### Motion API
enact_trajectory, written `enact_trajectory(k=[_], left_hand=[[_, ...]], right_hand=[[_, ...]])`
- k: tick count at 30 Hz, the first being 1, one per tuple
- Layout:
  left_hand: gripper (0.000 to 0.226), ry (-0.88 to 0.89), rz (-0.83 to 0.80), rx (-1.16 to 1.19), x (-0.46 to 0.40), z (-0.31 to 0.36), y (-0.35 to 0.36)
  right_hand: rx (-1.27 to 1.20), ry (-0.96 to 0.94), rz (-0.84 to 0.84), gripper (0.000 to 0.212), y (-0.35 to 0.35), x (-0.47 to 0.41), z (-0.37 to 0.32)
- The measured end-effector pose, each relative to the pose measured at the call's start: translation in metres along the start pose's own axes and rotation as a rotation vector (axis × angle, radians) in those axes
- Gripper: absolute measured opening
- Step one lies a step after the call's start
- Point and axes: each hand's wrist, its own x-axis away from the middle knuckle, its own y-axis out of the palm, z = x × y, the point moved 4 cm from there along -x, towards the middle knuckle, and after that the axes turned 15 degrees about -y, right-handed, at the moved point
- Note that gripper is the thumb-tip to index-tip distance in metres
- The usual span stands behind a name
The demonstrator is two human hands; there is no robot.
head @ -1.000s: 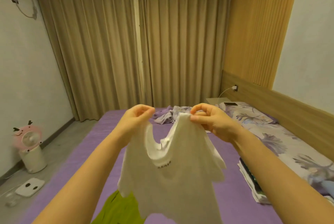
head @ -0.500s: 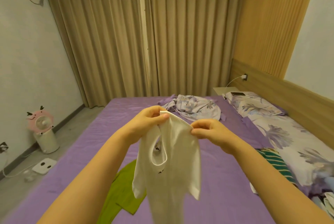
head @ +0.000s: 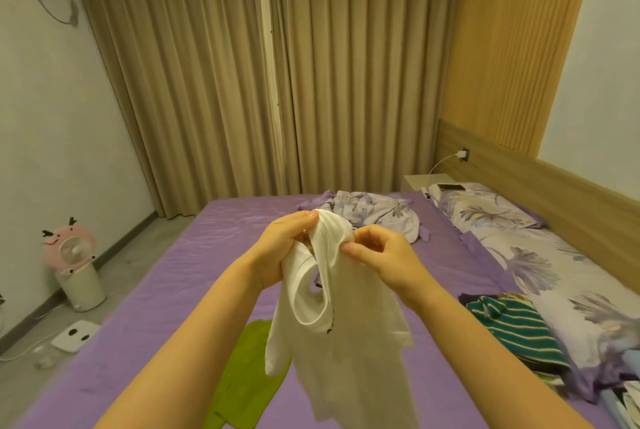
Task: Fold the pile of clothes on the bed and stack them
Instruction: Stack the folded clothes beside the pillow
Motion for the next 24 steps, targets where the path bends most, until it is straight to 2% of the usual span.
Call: enact_trajectory(k=[4,9,11,14,20,24], left_hand=[[0.018,0.051,0.081,-0.145,-0.004,0.003,-0.002],[0.018,0.052,0.128,-0.256,-0.005,0.001,-0.003],[0.019,0.048,0.126,-0.215,-0.005,0.000,-0.003],[0.019,0.046,0.141,-0.225,-0.004,-0.001,-0.006],[0.016,0.126,0.256,-0.569,-0.007,-0.005,-0.013],[0.019,0.190,0.325,-0.630,-0.006,-0.003,-0.019]], right_hand=[[0.170,-0.006,-0.007,0.007,-0.012,-0.005,0.000],[0.581,-0.123,-0.144,0.013,-0.014,-0.011,-0.006],[0.592,-0.147,-0.180,0.013,-0.007,-0.011,-0.004],[0.596,-0.159,-0.132,0.011,-0.002,-0.011,-0.003],[1.103,-0.258,-0.202,0.017,0.001,-0.011,-0.009],[1.259,-0.258,-0.237,0.022,-0.005,-0.015,-0.016]])
